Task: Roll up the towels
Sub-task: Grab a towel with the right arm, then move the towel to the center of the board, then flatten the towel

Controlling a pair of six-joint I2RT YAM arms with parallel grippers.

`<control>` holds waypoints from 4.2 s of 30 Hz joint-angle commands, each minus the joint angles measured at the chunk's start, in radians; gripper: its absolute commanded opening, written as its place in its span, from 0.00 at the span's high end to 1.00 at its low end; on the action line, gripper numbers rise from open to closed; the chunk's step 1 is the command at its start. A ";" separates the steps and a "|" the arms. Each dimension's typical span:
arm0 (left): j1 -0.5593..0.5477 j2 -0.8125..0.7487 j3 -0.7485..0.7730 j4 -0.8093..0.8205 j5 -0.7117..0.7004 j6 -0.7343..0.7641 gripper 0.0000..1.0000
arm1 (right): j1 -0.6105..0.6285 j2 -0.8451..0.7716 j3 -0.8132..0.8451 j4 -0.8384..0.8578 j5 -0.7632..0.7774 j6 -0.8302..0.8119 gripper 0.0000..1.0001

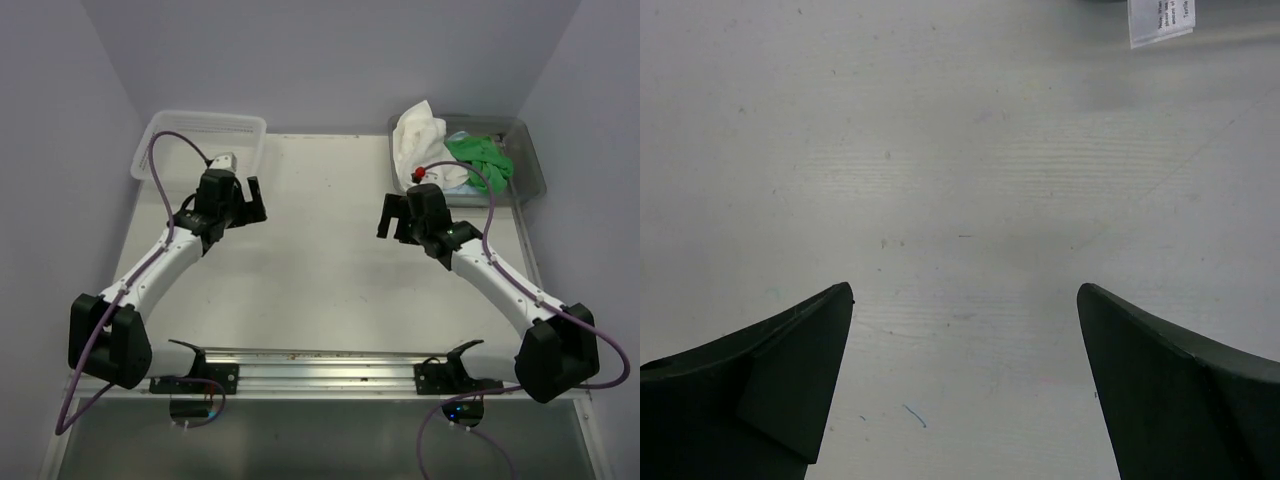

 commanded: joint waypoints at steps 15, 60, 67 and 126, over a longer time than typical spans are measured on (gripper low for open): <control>-0.006 0.051 -0.035 -0.029 0.128 0.009 0.00 | -0.212 0.086 0.202 0.049 0.006 0.014 0.02; 0.017 -0.037 0.025 -0.104 0.123 -0.037 0.00 | -0.233 0.150 1.038 0.000 -0.355 -0.026 1.00; 0.078 -0.072 0.097 -0.155 0.122 -0.064 0.00 | -0.029 0.164 1.143 -0.072 -0.399 -0.097 1.00; -0.223 0.109 0.182 -0.216 0.292 -0.101 1.00 | -0.309 0.205 0.271 0.087 -0.306 0.066 1.00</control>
